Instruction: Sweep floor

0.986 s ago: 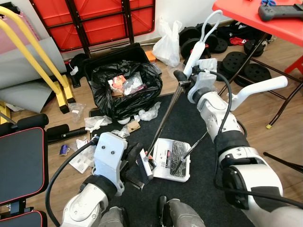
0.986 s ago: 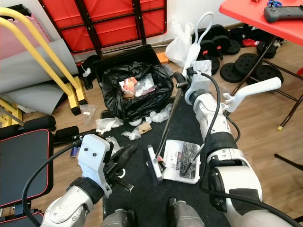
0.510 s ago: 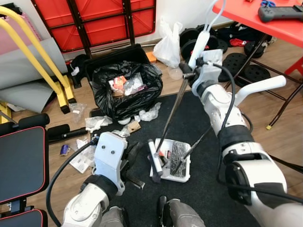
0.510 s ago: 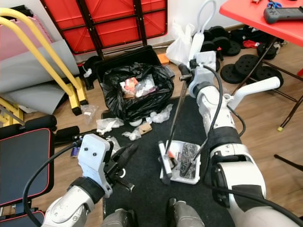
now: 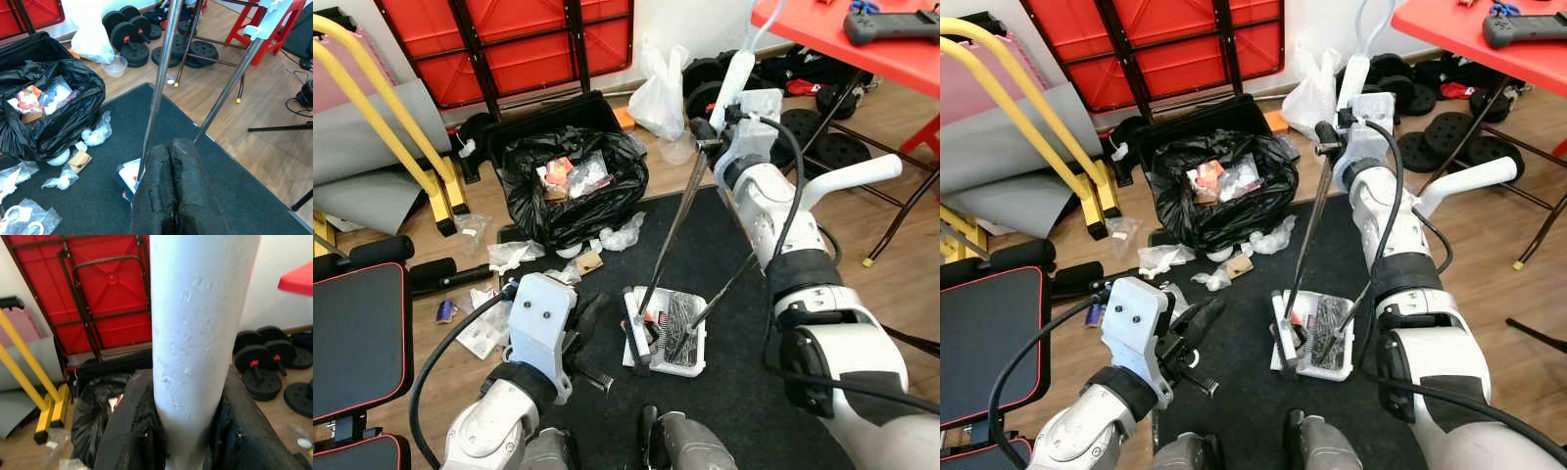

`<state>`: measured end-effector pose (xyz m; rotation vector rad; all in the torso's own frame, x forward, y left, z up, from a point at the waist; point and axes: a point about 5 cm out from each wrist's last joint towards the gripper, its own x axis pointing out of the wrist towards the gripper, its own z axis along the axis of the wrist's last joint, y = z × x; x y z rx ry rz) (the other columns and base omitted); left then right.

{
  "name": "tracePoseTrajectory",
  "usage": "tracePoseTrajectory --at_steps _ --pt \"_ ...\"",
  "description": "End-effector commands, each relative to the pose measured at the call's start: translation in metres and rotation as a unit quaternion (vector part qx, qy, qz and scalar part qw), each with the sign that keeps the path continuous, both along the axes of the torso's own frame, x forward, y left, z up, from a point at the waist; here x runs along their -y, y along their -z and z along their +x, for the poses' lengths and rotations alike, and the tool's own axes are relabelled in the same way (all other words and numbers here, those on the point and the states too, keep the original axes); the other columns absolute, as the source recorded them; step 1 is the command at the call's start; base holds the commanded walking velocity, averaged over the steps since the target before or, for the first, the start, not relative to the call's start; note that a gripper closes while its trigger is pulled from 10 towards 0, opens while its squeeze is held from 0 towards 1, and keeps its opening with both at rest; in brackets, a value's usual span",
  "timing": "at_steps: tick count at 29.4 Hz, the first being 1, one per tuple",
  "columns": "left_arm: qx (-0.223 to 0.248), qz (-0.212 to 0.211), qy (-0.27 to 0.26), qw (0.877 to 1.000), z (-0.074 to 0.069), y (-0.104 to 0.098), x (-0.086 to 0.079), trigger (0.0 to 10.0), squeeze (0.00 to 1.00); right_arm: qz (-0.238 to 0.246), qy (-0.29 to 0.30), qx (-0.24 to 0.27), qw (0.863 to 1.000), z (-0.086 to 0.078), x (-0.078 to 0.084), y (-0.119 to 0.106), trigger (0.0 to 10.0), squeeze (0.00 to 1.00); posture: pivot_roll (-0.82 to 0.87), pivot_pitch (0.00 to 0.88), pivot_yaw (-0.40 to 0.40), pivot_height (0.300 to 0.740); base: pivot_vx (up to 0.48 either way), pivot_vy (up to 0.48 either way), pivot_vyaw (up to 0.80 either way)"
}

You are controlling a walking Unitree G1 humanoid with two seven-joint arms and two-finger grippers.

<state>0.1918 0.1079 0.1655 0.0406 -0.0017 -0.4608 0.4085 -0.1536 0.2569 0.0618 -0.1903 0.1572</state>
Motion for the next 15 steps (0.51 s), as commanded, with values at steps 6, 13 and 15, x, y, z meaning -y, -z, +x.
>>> tracePoseTrajectory --at_steps 6,13,15 --pt "-0.008 -0.003 -0.027 1.000 0.002 0.005 -0.003 10.0 0.00 0.032 -0.029 0.048 0.998 -0.003 -0.008 -0.033 10.0 0.00 -0.02 0.192 -0.072 0.740 0.000 0.000 0.00" --pt "-0.010 -0.004 -0.025 1.000 0.004 0.007 -0.003 10.0 0.00 0.044 -0.039 0.037 0.998 -0.003 -0.010 -0.036 10.0 0.00 -0.03 0.183 -0.072 0.740 0.000 0.000 0.00" --pt "-0.010 -0.005 -0.024 1.000 0.005 0.007 -0.003 10.0 0.00 0.055 -0.043 0.039 0.997 -0.003 -0.010 -0.037 10.0 0.00 -0.03 0.179 -0.072 0.740 0.000 0.000 0.00"
